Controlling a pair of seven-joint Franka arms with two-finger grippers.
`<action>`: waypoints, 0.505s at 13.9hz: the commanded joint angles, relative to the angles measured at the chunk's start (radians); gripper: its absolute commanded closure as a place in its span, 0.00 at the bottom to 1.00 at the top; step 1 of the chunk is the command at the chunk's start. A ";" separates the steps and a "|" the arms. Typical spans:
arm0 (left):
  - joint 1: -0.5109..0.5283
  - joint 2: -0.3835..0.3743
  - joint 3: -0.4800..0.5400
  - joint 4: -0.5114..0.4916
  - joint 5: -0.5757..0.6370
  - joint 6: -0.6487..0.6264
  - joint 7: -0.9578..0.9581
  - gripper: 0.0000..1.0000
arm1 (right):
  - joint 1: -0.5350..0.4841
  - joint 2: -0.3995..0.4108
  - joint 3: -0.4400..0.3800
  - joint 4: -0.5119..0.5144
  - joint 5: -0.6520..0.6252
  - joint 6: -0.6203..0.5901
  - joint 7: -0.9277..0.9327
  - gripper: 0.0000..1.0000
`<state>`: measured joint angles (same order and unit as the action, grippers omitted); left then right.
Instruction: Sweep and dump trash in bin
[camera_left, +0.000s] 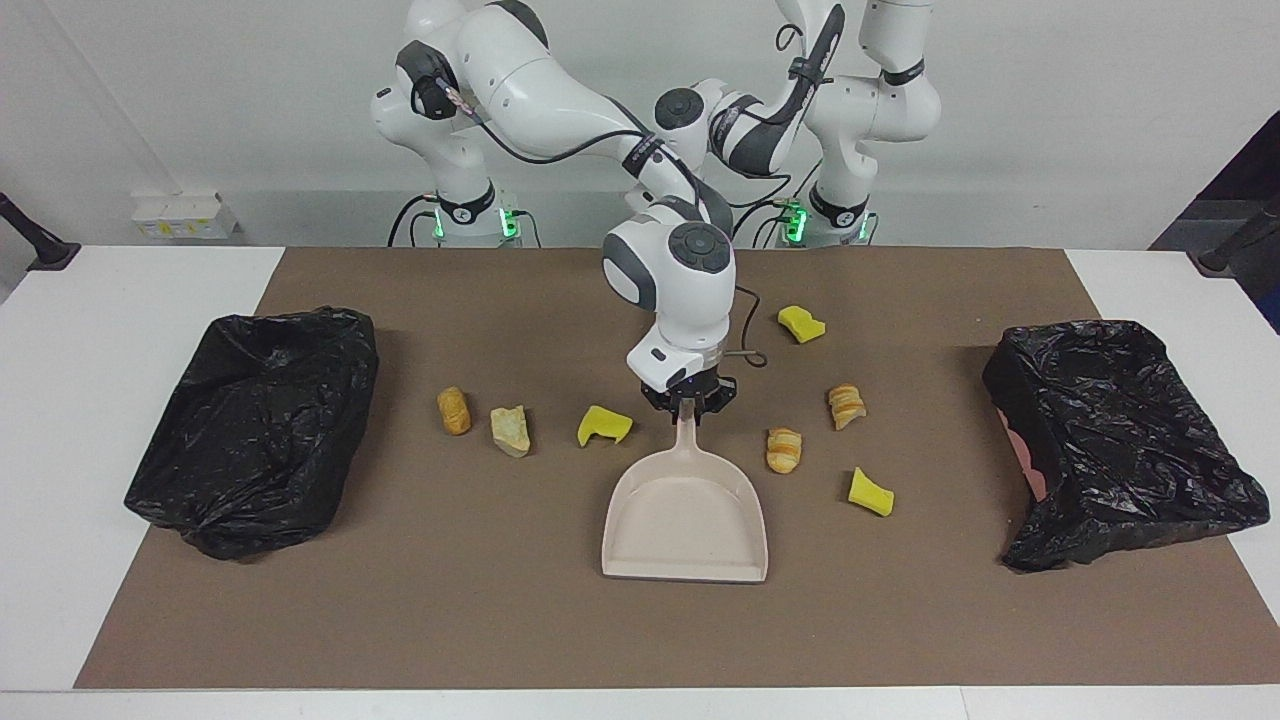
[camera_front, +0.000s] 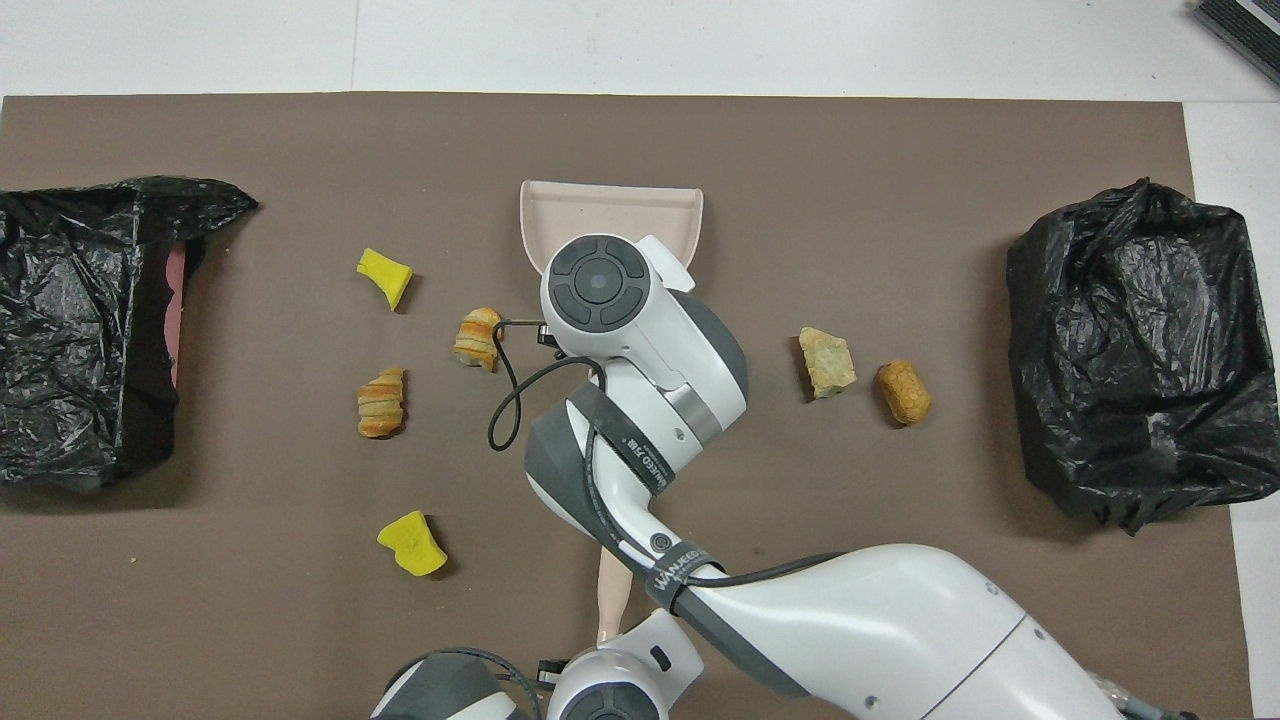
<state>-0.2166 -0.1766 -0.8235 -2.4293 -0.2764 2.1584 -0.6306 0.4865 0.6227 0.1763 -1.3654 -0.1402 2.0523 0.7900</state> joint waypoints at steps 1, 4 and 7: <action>0.002 -0.014 0.042 0.074 0.006 -0.144 0.023 1.00 | -0.026 -0.061 0.009 0.000 -0.007 -0.014 -0.006 1.00; 0.002 -0.040 0.192 0.143 0.072 -0.271 0.069 1.00 | -0.083 -0.161 0.009 -0.052 0.069 -0.029 -0.203 1.00; 0.002 -0.052 0.369 0.205 0.155 -0.327 0.164 1.00 | -0.155 -0.218 0.009 -0.052 0.074 -0.161 -0.513 1.00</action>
<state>-0.2136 -0.2115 -0.5388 -2.2616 -0.1732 1.8767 -0.5104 0.3819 0.4665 0.1753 -1.3668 -0.0924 1.9316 0.4461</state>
